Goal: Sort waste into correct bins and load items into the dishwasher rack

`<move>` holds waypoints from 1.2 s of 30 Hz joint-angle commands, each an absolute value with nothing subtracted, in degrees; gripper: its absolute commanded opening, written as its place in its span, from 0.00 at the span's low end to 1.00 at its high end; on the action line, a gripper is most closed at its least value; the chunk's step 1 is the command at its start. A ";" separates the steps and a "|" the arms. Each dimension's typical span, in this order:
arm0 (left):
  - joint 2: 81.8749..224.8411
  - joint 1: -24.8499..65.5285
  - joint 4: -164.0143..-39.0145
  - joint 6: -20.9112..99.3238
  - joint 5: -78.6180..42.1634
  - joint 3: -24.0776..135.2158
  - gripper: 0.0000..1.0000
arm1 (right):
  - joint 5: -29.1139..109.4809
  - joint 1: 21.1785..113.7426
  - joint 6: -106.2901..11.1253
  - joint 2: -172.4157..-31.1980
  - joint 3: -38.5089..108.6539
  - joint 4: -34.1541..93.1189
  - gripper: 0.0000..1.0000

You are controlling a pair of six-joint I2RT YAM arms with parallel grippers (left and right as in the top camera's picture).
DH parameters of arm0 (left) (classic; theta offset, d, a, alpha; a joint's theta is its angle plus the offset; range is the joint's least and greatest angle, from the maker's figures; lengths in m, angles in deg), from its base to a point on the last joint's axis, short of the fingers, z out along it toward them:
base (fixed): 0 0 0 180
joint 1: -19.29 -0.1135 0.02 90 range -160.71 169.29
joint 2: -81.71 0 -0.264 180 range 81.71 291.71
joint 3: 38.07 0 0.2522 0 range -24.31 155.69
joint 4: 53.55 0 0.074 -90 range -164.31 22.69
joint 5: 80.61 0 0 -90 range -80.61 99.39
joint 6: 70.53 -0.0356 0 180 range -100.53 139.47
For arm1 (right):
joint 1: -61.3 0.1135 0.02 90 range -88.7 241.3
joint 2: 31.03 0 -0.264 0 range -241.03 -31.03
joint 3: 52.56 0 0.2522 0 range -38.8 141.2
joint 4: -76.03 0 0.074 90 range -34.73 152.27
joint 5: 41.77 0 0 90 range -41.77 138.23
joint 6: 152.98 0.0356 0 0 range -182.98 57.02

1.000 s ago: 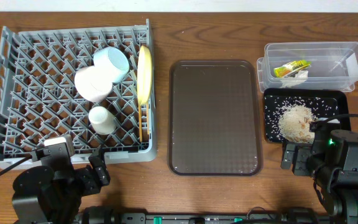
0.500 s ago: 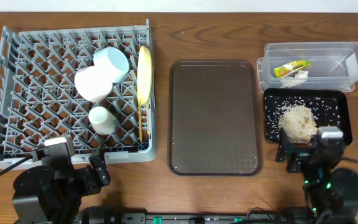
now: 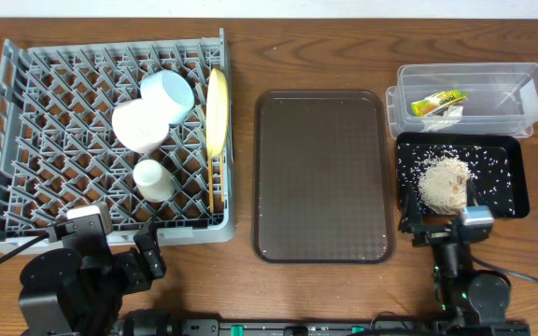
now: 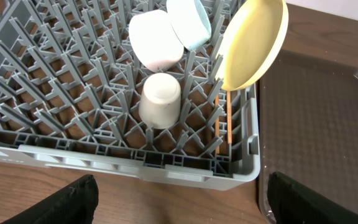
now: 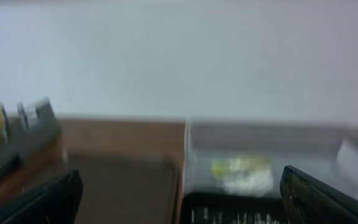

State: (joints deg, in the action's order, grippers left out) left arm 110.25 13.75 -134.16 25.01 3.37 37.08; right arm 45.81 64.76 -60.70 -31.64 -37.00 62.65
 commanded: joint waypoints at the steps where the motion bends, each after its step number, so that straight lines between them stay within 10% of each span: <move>1: 110.05 13.51 -134.09 24.42 3.48 37.03 0.88 | 45.33 65.48 -61.33 -31.31 -38.49 57.65 0.99; 36: 108.63 13.49 -134.59 23.98 6.14 36.23 0.98 | 45.35 65.44 -61.33 -31.53 -38.49 58.19 0.99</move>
